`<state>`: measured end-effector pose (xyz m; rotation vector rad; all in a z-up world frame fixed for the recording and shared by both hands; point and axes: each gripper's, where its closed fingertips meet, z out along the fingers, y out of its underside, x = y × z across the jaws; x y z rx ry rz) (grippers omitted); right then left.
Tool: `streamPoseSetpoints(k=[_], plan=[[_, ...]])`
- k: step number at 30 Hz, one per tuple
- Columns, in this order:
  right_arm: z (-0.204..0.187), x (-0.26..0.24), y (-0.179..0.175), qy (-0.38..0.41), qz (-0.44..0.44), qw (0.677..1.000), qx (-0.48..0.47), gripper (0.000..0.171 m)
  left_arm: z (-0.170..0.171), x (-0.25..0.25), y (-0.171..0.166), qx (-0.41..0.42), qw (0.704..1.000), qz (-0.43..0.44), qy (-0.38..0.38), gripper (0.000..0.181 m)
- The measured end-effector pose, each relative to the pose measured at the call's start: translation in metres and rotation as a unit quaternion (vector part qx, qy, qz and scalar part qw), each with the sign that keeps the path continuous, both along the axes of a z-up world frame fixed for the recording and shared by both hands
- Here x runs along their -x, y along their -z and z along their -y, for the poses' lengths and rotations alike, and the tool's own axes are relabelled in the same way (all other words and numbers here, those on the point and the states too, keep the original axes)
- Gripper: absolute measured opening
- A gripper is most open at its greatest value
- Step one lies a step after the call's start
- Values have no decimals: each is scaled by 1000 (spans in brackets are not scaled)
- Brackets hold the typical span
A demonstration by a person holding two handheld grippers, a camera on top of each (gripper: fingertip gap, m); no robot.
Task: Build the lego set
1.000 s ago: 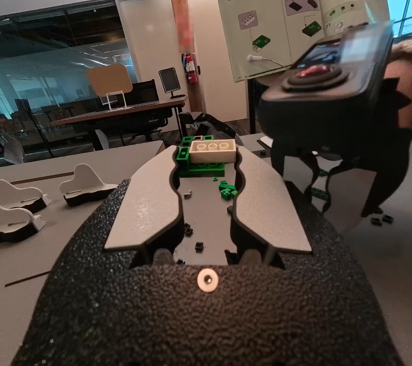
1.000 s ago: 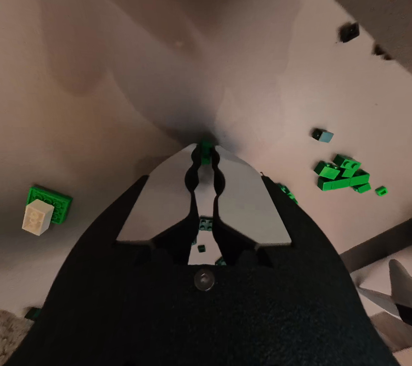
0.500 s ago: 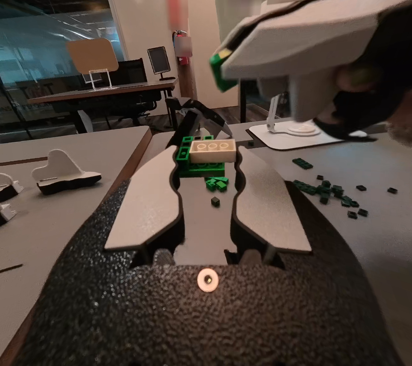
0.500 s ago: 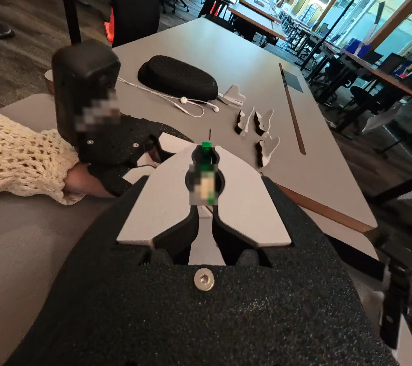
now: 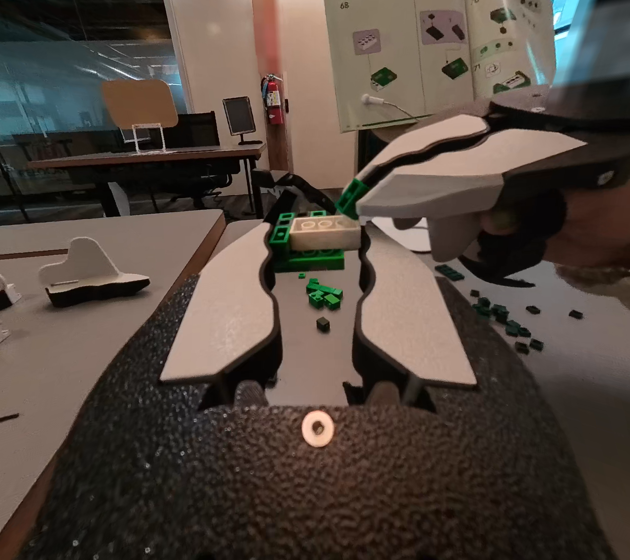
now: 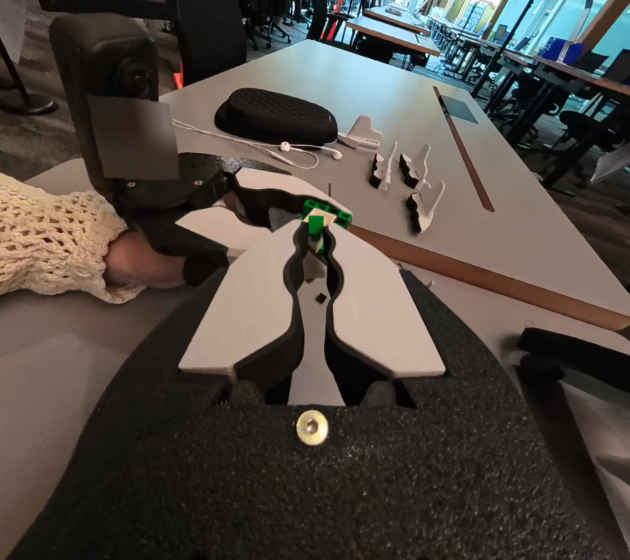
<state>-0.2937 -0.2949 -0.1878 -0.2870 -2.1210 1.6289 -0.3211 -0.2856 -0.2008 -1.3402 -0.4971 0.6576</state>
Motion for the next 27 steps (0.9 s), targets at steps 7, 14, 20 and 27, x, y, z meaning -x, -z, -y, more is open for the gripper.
streamPoseSetpoints(k=[7, 14, 20, 27], plan=[[-8, 0, 3, 18, 2, 1000, -3, 8, -5, -3, 1, 28, 999, -22, -5, 46], [-18, 2, -15, 68, -37, 997, 25, 8, -10, -15, -11, -41, 997, -16, 67, 46], [-37, -7, -25, 148, -42, 988, 9, 8, -3, -16, -21, -139, 985, 28, 101, 46], [-35, -99, 65, 120, 171, 973, -94, 8, -4, -16, -18, -86, 995, -6, 53, 46]])
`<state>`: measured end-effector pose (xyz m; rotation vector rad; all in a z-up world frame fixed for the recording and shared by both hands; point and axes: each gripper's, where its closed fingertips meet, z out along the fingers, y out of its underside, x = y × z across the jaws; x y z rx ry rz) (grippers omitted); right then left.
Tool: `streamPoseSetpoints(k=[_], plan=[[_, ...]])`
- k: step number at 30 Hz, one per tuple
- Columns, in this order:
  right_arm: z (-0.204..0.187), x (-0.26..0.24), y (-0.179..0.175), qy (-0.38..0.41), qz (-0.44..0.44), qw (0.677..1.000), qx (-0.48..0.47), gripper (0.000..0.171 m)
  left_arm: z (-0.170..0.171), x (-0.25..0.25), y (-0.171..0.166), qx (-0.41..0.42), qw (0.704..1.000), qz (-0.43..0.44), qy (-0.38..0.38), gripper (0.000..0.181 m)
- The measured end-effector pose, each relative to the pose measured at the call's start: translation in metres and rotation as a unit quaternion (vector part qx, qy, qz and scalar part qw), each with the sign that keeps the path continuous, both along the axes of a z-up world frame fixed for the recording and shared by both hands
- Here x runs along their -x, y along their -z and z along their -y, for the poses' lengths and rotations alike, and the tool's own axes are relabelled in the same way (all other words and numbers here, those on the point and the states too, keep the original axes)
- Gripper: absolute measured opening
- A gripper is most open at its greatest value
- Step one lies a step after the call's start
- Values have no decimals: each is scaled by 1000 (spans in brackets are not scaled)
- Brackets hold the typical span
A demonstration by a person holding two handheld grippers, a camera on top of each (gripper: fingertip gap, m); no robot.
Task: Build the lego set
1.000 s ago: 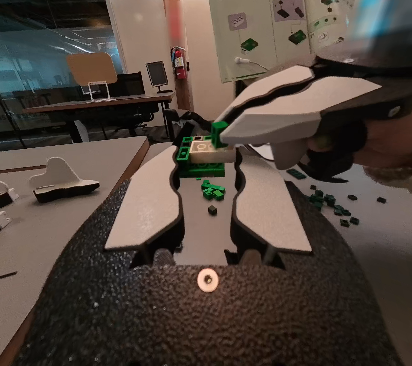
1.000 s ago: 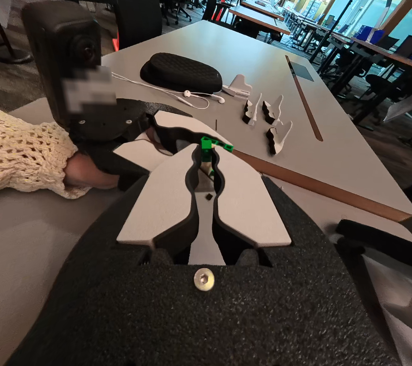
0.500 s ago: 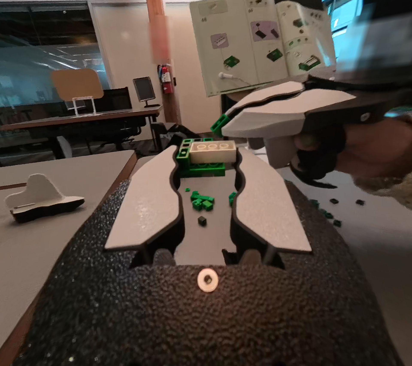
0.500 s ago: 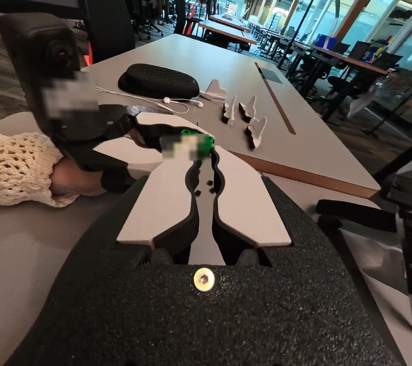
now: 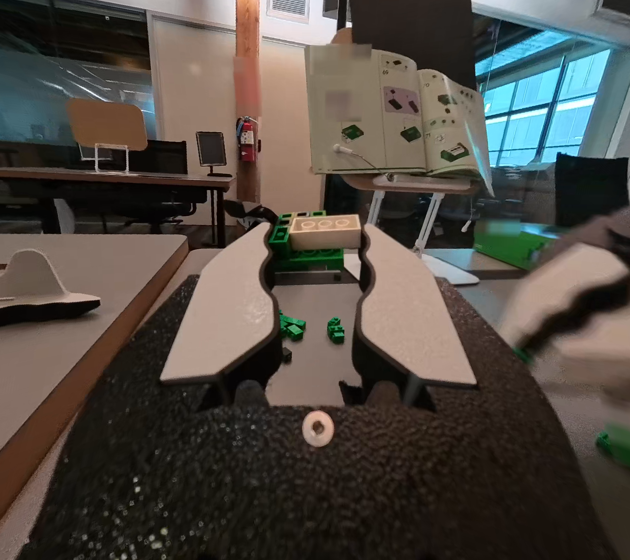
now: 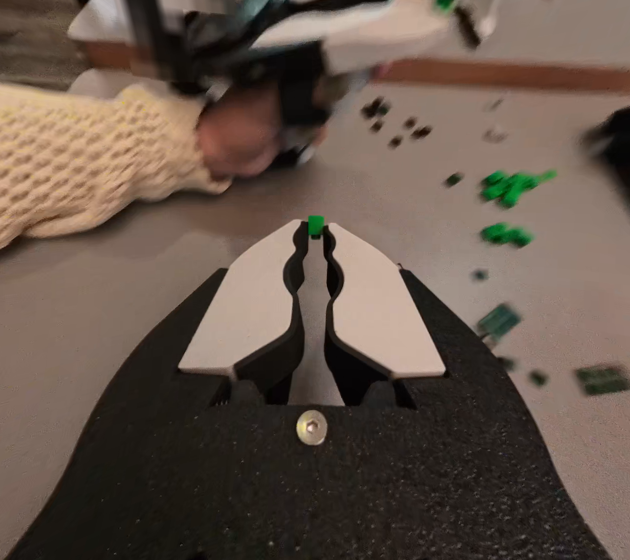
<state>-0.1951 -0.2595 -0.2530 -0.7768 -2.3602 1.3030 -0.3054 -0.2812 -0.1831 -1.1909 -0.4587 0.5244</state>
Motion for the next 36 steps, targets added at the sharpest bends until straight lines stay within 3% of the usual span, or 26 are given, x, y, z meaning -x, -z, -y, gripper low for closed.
streamPoseSetpoints(k=[5, 10, 16, 27, 36], plan=[[7, -77, 38, 3, 38, 999, -26, 8, -7, -7, -1, 16, 1000, -16, -1, 46], [2, -113, 55, -23, 7, 998, -56, 8, -31, -40, -2, 6, 998, -8, 56, 46], [-21, -127, 64, 9, 12, 996, -90, 8, -56, -78, -3, 63, 991, -86, 85, 46], [-43, -140, 64, 67, 3, 992, -106, 12, -60, -81, 1, 64, 990, -76, 103, 46], [-48, -151, 62, 70, -1, 989, -133, 19, -67, -89, 5, 82, 985, -87, 121, 46]])
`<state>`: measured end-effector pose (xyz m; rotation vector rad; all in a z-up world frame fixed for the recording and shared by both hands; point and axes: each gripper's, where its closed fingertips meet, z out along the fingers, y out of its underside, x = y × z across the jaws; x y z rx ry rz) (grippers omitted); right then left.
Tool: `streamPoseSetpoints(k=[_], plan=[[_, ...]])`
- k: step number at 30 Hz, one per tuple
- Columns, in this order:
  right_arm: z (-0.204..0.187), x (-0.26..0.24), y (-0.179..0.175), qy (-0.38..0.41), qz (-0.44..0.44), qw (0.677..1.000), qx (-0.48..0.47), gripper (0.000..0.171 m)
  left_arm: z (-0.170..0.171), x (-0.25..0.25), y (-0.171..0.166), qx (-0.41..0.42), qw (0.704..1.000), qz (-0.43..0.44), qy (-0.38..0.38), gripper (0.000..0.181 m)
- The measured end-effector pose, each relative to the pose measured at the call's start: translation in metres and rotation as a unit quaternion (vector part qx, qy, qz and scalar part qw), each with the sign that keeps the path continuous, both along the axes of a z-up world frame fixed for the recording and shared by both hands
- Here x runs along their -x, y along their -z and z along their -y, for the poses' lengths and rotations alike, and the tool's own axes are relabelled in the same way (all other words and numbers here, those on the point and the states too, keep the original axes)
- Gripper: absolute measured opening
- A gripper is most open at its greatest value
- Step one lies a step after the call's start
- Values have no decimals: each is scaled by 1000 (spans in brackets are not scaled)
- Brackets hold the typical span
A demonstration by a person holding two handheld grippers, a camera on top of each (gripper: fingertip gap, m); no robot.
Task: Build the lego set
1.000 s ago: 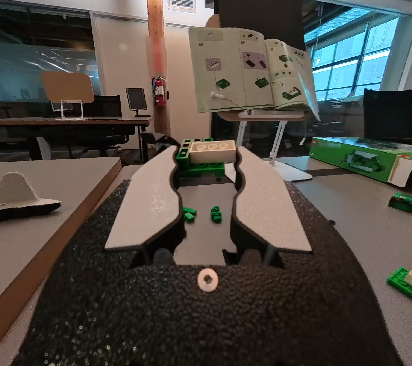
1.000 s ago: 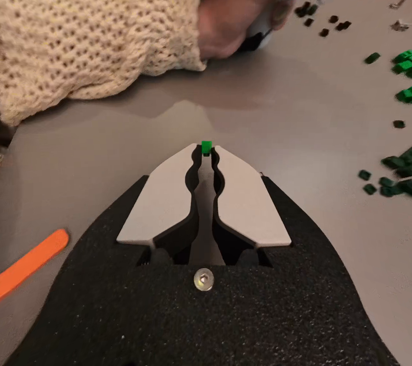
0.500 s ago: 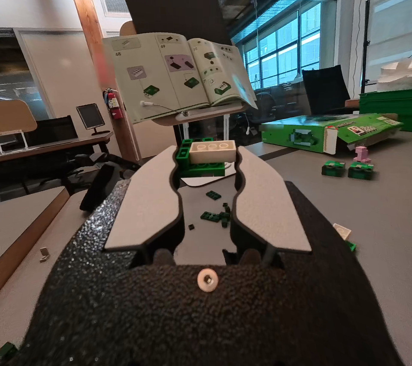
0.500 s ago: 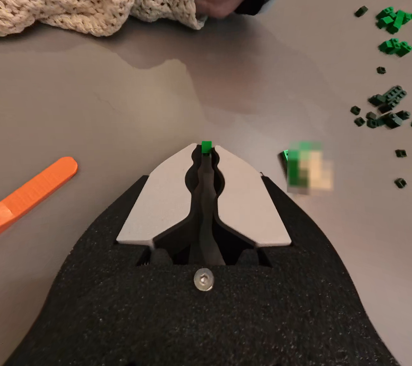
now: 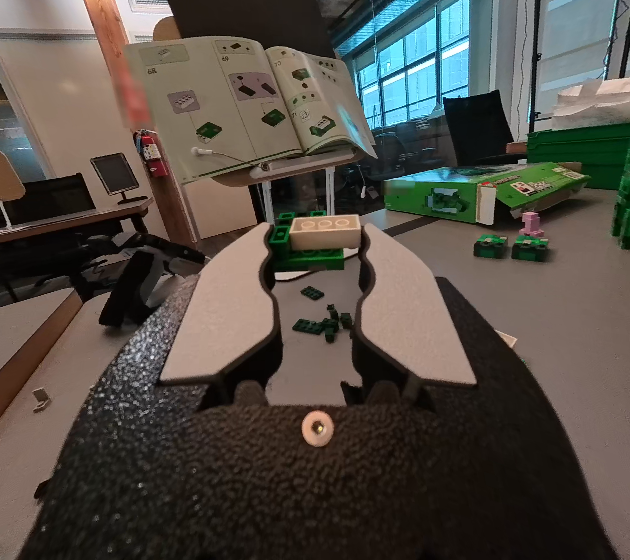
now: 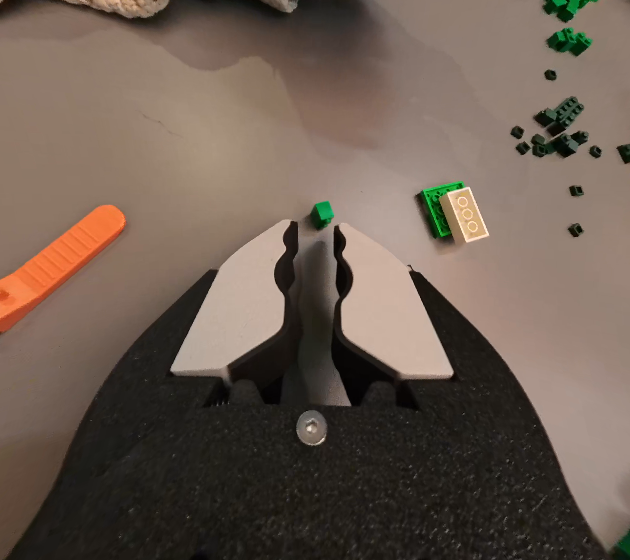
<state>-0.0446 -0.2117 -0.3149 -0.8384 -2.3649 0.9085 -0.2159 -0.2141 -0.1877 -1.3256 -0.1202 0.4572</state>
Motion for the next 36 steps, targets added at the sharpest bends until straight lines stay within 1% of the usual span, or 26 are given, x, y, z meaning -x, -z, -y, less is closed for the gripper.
streamPoseSetpoints(k=[2, 6, 10, 12, 14, 15, 16, 18, 20, 22, 23, 25, 27, 29, 32, 36], plan=[[2, -2, -3, -16, 23, 999, -25, 19, -1, -1, 1, 4, 1000, -2, 1, 46], [6, -8, -11, -59, 129, 986, -89, 19, -1, 0, 2, 7, 1000, -3, 0, 46], [4, 3, -12, -110, 154, 962, -198, 18, 1, 4, 1, 5, 1000, 0, -6, 46], [3, 5, -6, -127, 182, 945, -238, 19, 3, 7, 1, 3, 1000, 2, -9, 46], [1, 9, 0, -142, 191, 931, -276, 19, 4, 8, 0, 2, 1000, 4, -11, 46], [0, 9, 4, -150, 195, 925, -290, 17, 5, 9, 0, 1, 1000, 5, -12, 46], [0, 9, 6, -155, 197, 922, -297, 9, 5, 10, 0, 0, 1000, 6, -13, 46], [4, 12, 4, -148, 180, 931, -280, 8, 6, 11, 0, -2, 1000, 9, -14, 46], [8, 14, -2, -133, 151, 953, -226, 8, 7, 12, -1, -5, 1000, 11, -14, 46], [20, 13, -10, -118, 108, 980, -116, 8, 7, 12, 0, -5, 1000, 14, -14, 46], [22, 10, -13, -109, 89, 988, -62, 8, 6, 12, 0, -5, 1000, 15, -13, 46], [21, 3, -14, -100, 58, 993, 8, 8, 6, 12, 0, -6, 1000, 18, -10, 46], [18, -2, -14, -96, 21, 994, 51, 8, 4, 10, 1, -5, 1000, 18, -8, 46], [14, -8, -9, -92, 18, 993, 71, 8, 3, 9, 1, -2, 1000, 15, -7, 46], [6, -14, 3, -85, 34, 994, 61, 8, 3, 8, 1, 0, 1000, 11, -7, 46], [0, -15, 3, -80, 26, 995, 55, 8, 2, 8, 2, 3, 1000, 11, -5, 46]])
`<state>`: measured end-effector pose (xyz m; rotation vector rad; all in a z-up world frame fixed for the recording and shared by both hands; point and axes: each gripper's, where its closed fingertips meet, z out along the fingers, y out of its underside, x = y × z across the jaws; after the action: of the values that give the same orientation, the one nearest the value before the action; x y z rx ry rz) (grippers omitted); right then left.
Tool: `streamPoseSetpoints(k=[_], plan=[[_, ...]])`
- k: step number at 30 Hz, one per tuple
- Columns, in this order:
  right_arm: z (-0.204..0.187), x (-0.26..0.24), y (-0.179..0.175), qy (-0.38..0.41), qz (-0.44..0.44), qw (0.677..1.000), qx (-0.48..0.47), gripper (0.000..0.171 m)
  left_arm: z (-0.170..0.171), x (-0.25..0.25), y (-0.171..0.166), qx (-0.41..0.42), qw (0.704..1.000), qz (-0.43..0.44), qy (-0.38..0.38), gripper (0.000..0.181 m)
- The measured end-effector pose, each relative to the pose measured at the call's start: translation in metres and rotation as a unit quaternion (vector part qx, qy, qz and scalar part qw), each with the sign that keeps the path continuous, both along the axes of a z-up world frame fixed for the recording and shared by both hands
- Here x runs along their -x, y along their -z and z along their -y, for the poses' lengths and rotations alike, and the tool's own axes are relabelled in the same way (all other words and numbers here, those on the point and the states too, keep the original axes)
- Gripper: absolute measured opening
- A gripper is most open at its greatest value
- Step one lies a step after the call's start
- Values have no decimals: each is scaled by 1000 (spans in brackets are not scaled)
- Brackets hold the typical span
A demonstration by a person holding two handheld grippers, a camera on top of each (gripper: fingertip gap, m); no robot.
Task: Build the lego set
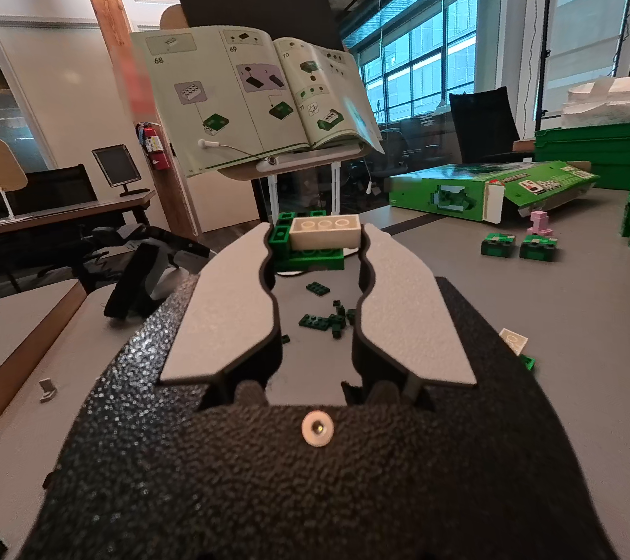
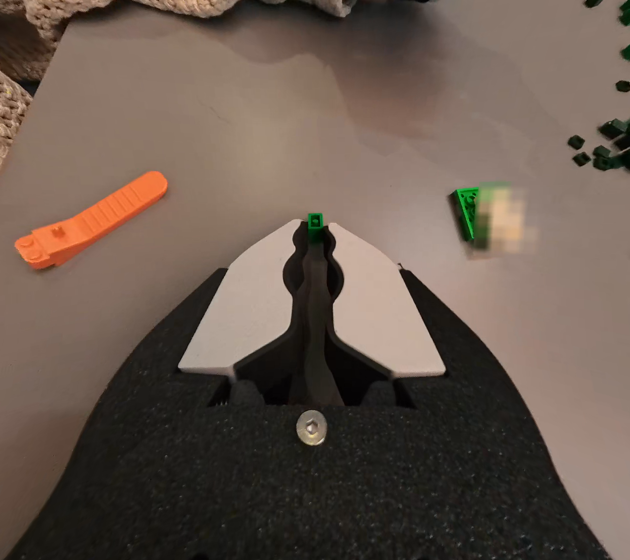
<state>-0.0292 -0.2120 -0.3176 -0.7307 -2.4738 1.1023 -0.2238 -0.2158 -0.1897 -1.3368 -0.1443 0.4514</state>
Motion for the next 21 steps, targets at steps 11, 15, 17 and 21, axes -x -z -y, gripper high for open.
streamPoseSetpoints(k=[11, 15, 17, 21], plan=[[-16, -10, 5, 19, 25, 999, -32, 24, -3, -2, 2, 8, 1000, -4, 5, 46], [-17, -12, 5, 33, 37, 999, -23, 24, -3, -1, 2, 6, 1000, 1, 7, 46], [-18, -12, 6, 42, 43, 998, -26, 25, -3, -2, 2, 7, 1000, 2, 8, 46], [-19, -9, 5, 75, 68, 995, -8, 20, -4, -2, 3, 9, 1000, 2, 10, 46]])
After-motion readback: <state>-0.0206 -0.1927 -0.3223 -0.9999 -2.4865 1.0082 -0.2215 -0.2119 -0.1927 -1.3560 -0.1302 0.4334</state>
